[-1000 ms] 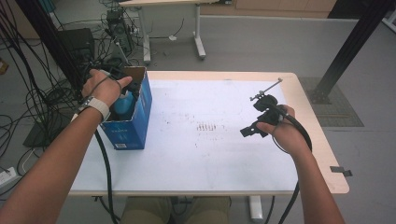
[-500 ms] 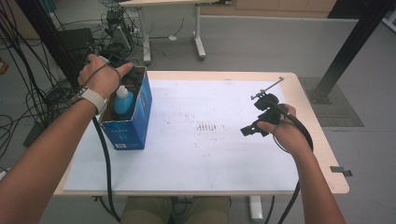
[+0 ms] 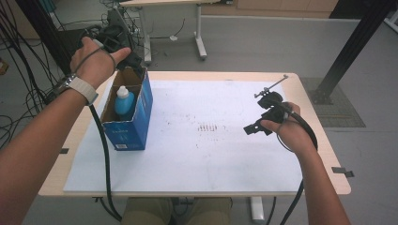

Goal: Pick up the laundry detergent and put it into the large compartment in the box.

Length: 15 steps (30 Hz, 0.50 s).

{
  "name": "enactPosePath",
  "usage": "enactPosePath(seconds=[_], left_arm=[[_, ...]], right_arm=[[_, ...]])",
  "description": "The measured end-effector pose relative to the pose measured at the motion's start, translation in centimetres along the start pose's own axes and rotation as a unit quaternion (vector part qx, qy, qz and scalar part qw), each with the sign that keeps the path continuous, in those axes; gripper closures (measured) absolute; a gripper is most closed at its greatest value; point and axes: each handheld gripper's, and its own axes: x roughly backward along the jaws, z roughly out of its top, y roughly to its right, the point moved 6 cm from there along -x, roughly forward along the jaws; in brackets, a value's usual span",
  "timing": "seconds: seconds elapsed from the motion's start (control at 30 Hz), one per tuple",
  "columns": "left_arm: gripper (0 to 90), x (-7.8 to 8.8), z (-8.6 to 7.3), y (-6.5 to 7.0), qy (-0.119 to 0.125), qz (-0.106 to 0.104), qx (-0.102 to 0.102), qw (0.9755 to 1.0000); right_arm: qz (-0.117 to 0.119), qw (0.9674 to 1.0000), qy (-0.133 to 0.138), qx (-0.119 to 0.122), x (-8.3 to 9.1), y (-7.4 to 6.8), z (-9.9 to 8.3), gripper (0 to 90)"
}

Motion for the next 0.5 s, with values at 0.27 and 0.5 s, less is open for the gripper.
enactPosePath(seconds=[0.27,0.5], left_arm=[[5.5,1.9,0.2,1.5,0.02,-0.022,-0.048,0.9984],[5.5,2.7,0.5,2.6,0.032,-0.041,-0.08,0.9954]], right_arm=[[-0.002,1.0,0.001,-0.001,0.3,0.0,0.2,9.5],[-0.005,1.0,0.001,-0.003,0.5,-0.1,0.2,9.5]])
